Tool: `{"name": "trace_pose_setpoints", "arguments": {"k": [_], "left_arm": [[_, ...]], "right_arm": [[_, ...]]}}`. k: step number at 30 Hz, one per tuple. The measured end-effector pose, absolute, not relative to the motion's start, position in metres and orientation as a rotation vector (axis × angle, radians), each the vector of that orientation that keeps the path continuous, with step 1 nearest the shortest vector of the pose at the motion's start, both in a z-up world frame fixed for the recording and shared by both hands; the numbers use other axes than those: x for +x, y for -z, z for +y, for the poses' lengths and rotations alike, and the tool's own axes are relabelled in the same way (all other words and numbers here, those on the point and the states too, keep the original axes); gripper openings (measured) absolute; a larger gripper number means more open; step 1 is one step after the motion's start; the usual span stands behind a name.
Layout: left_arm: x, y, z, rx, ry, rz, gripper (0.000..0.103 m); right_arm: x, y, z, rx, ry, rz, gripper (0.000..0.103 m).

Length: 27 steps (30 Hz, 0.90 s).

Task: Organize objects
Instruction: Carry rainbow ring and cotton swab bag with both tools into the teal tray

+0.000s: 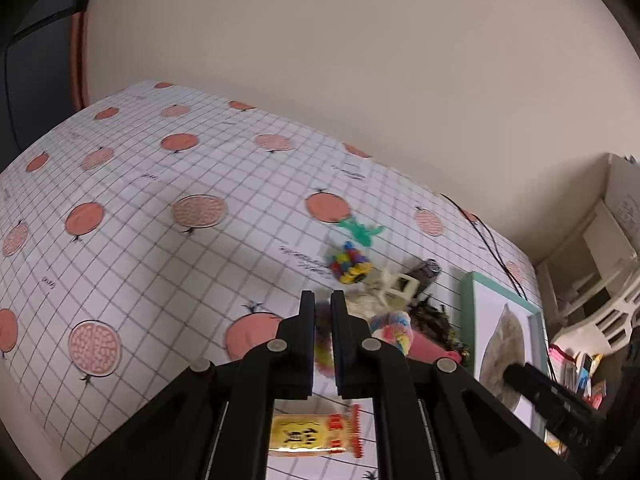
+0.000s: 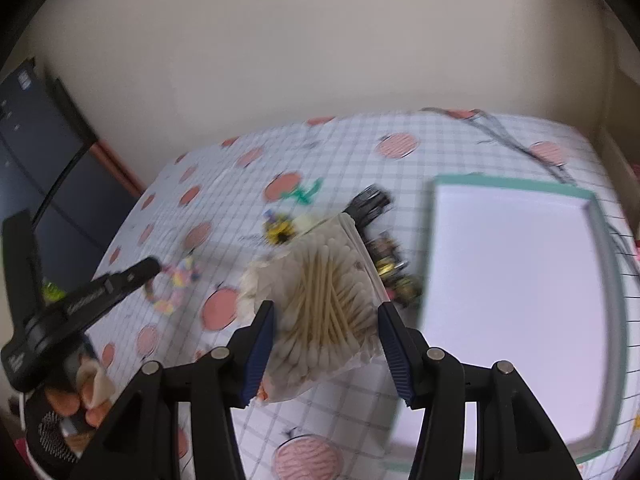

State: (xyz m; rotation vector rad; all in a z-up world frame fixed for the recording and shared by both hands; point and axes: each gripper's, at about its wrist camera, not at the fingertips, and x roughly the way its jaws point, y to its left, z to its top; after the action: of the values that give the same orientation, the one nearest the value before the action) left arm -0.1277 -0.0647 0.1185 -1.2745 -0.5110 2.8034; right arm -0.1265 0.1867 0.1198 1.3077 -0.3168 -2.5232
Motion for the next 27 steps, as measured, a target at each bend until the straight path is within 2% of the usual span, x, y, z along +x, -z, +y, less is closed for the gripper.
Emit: {"name": "trace_pose_setpoints", "arguments": {"k": [5, 15, 27], "left_arm": [[-0.129, -0.12, -0.036, -1.258, -2.759, -0.472, 0.007], [-0.127, -0.122, 0.044, -1.224, -2.662, -0.279, 0.007], [-0.124, -0.104, 0.129, -1.261, -2.536, -0.125, 0.007]], "right_arm": [[-0.13, -0.118, 0.228, 1.303, 2.641, -0.386, 0.055], [-0.13, -0.097, 0.304, 1.403, 2.779, -0.494, 0.055], [-0.126, -0.081, 0.341, 1.503, 2.865, -0.418, 0.055]]}}
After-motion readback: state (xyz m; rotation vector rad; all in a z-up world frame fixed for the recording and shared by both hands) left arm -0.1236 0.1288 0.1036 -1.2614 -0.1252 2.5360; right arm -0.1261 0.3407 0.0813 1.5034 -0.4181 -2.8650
